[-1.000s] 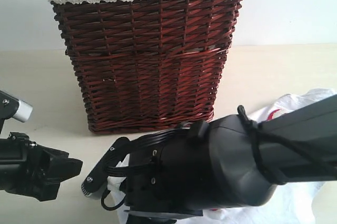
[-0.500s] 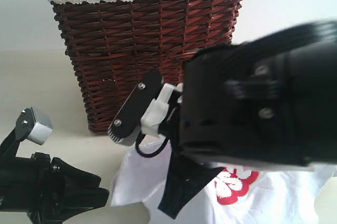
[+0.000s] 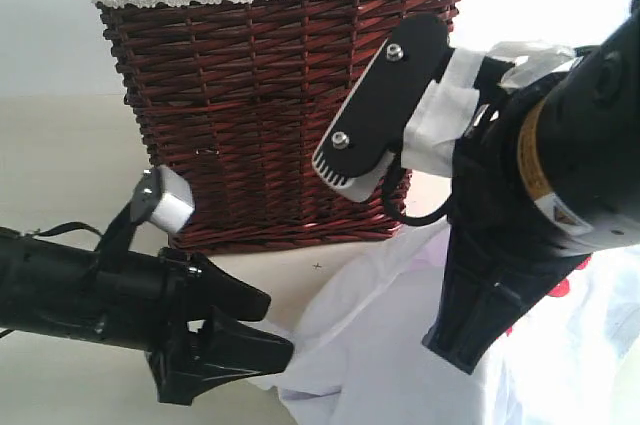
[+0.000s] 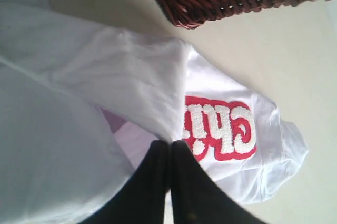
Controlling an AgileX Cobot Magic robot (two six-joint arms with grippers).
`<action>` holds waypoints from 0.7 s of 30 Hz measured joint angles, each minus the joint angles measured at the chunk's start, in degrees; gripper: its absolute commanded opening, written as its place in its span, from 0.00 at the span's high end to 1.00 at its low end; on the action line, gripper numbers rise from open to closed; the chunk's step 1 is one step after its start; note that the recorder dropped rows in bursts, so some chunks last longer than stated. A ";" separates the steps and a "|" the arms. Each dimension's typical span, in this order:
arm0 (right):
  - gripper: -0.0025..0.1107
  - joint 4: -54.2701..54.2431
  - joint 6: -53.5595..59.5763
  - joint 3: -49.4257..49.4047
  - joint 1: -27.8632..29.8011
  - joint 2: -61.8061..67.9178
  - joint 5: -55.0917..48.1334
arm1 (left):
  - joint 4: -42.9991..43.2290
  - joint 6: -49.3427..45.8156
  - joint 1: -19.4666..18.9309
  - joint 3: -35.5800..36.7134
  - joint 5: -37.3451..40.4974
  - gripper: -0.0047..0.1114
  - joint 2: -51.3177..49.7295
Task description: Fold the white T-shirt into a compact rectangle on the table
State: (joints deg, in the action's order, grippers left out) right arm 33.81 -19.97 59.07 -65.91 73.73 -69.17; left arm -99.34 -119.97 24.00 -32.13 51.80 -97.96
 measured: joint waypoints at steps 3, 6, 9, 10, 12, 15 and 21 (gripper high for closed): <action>0.98 0.20 0.29 0.00 0.00 -1.40 -0.13 | 0.35 0.00 3.57 -3.09 -3.45 0.38 -1.87; 0.98 0.37 0.66 0.00 0.00 -2.14 -0.50 | 2.89 0.00 5.93 -5.58 -4.98 0.38 -2.18; 0.98 0.65 1.40 0.00 0.00 -2.25 -0.60 | 8.30 0.00 7.36 -6.82 -6.23 0.38 -2.18; 0.98 1.14 1.54 0.00 0.00 -2.38 -0.60 | 10.89 0.00 7.71 -6.80 -6.93 0.38 -2.18; 0.98 2.24 1.76 0.00 0.00 -2.68 -0.60 | 15.31 0.61 7.97 -6.80 -8.10 0.39 -2.18; 0.98 4.21 1.87 0.00 0.00 -3.62 -0.60 | 18.65 1.28 7.97 -6.80 -9.20 0.40 -2.05; 0.98 5.48 1.87 0.00 0.00 -6.37 -0.64 | 16.20 1.54 8.12 -6.89 -20.67 0.67 -0.87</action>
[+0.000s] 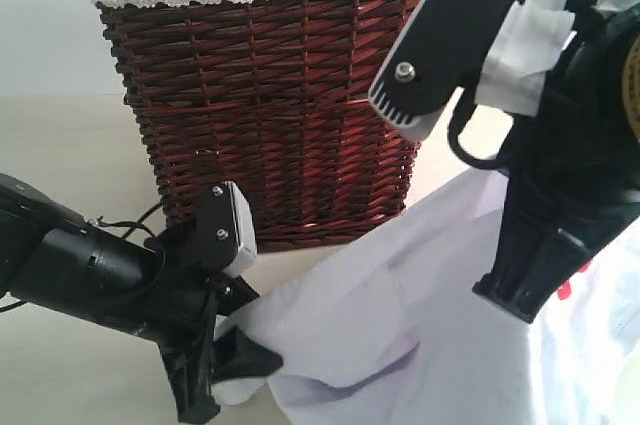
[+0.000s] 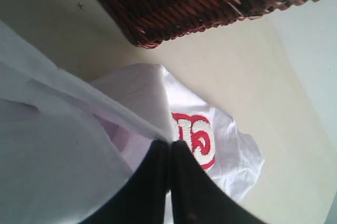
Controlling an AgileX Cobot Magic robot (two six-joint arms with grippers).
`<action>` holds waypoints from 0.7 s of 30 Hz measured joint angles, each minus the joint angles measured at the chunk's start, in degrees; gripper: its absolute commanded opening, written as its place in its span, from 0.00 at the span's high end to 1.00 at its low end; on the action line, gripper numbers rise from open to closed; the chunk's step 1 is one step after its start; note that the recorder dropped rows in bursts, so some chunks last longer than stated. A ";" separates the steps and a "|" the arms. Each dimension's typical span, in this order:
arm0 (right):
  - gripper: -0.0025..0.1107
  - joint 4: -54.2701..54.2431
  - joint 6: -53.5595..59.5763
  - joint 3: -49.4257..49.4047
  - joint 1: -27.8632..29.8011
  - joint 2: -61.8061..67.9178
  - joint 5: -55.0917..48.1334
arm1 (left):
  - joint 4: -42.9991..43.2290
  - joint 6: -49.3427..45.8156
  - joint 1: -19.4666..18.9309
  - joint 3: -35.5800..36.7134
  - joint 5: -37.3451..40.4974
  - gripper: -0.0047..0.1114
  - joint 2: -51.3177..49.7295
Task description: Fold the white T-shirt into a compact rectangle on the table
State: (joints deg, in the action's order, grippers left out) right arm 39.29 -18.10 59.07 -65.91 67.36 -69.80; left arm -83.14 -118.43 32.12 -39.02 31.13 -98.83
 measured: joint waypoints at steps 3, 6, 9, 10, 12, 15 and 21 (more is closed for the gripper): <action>0.98 0.94 0.00 0.00 0.00 -1.78 0.00 | -3.38 0.00 0.00 -0.13 -6.47 0.92 0.00; 0.98 2.06 0.00 0.00 0.00 -4.27 0.00 | -4.67 0.00 0.00 -0.13 -7.60 0.96 0.00; 0.98 2.34 0.00 0.00 0.00 -6.64 0.00 | -5.28 0.00 0.00 -0.13 -7.13 0.96 0.26; 0.98 2.49 0.00 0.00 0.00 -7.30 0.00 | -5.36 0.10 0.00 -0.13 -7.45 0.96 0.57; 0.98 2.49 0.00 0.00 0.00 -8.81 0.00 | -5.61 1.25 0.15 -0.13 -9.49 0.96 2.00; 0.98 2.49 0.65 0.00 0.00 -10.75 0.38 | -5.73 4.59 0.18 -0.25 -15.47 0.96 5.96; 0.98 3.34 2.44 0.00 0.00 -12.53 0.72 | -5.73 7.25 0.18 -0.25 -27.19 0.96 18.83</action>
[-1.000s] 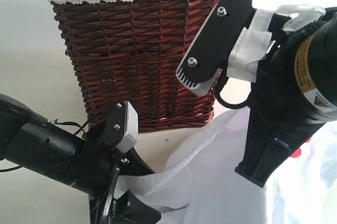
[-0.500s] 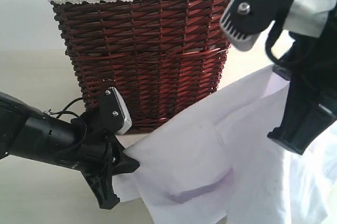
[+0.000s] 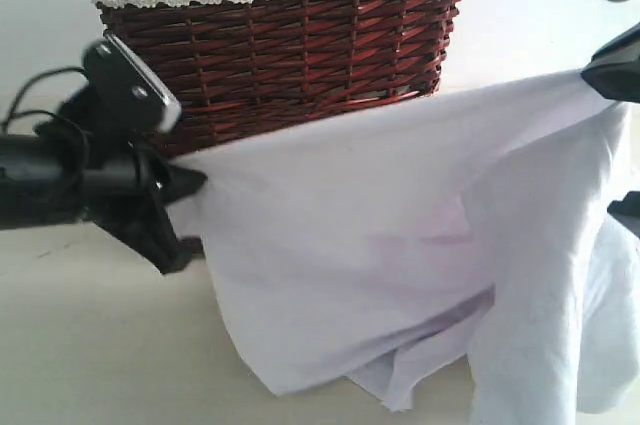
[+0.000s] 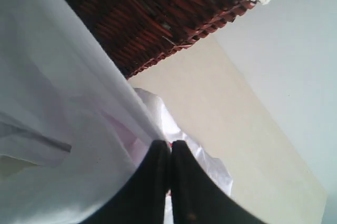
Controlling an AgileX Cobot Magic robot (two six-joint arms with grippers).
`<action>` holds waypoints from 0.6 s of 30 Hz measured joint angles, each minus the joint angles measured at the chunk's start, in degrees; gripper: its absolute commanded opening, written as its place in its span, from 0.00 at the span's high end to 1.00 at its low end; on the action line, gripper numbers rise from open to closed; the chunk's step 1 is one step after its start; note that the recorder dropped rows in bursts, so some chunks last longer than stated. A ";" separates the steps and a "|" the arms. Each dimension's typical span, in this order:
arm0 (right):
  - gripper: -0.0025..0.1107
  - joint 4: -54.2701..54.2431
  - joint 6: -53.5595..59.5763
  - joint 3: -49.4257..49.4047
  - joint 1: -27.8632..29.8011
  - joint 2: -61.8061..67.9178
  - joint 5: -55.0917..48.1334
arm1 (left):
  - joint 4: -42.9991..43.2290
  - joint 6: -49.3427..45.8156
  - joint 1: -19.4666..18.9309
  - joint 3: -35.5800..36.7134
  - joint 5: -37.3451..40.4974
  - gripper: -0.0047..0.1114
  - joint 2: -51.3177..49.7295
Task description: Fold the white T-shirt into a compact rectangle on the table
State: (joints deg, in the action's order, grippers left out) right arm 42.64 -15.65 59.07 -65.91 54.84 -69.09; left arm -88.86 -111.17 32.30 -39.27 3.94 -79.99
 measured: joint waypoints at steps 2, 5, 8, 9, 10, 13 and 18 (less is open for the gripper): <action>0.98 1.18 0.50 0.00 0.00 -0.26 0.00 | 0.00 0.10 0.00 -0.17 -2.88 0.96 5.72; 0.98 3.34 0.80 0.00 0.00 -0.28 0.22 | -0.09 0.10 0.00 -1.70 -6.48 0.96 14.26; 0.98 4.90 1.06 0.00 0.00 -0.28 1.16 | -0.09 0.10 0.00 -4.65 -7.04 0.96 21.20; 0.98 5.16 1.06 0.00 0.00 -0.28 1.41 | -0.09 0.10 0.00 -5.58 -6.48 0.96 22.86; 0.98 5.30 1.06 0.00 0.00 -0.28 1.86 | -0.09 0.10 0.00 -6.59 -5.34 0.96 24.73; 0.98 5.61 1.14 0.00 -0.22 -0.28 2.38 | 0.17 0.10 0.00 -7.70 -0.77 0.96 28.97; 0.98 3.74 2.06 0.00 -0.22 -0.30 1.05 | 1.24 0.10 0.00 -2.12 6.11 0.96 31.51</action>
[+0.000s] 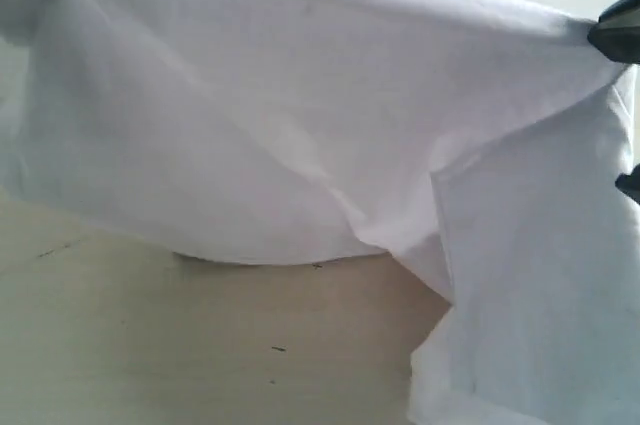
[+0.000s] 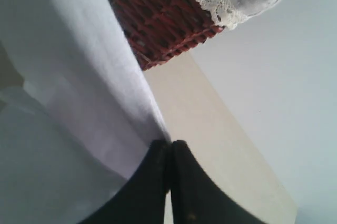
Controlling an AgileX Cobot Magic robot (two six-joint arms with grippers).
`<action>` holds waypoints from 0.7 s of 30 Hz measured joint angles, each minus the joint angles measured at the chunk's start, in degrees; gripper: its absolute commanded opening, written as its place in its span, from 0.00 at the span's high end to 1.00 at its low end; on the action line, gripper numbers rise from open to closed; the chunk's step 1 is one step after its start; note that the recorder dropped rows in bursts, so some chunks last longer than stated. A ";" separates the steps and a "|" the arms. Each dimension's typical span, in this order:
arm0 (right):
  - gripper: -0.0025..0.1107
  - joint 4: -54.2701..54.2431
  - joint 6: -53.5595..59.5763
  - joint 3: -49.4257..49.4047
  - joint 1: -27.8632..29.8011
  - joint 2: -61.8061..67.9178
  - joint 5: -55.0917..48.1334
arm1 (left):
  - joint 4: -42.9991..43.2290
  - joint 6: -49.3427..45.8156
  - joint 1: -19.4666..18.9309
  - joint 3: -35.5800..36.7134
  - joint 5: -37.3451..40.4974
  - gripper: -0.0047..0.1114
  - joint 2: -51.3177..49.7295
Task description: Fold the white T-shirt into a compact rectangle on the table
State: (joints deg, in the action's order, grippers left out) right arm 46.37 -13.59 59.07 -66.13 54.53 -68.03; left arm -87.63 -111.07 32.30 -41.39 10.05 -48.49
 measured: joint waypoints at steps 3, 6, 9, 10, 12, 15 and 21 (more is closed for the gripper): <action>0.98 -4.52 4.18 0.00 0.00 -0.10 -1.35 | 1.22 0.11 0.00 7.34 2.63 0.96 -0.37; 0.98 -13.04 11.48 0.00 0.00 -0.10 -1.76 | 1.73 0.75 0.00 14.33 4.60 0.96 -1.78; 0.98 -23.82 19.58 0.00 0.00 -0.10 -1.97 | 1.73 1.19 0.00 18.87 7.21 0.93 -2.95; 0.98 -26.42 22.24 0.00 0.00 -0.10 -1.97 | 1.73 1.47 -0.11 19.45 8.77 0.89 -3.30; 0.98 -32.29 27.07 0.00 0.00 -0.10 -2.00 | 0.81 1.67 -0.11 19.54 12.56 0.77 -3.56; 0.98 -38.47 31.77 0.00 0.00 -0.10 -2.10 | -0.33 1.90 -0.11 19.09 16.65 0.44 -3.45; 0.98 -42.44 34.16 -0.78 0.00 -0.10 -2.21 | -1.85 4.89 -0.11 18.73 18.89 0.06 -1.73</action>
State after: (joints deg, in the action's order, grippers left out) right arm 3.93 20.57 58.29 -66.13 54.44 -70.24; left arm -89.48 -106.19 32.19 -22.65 28.95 -50.21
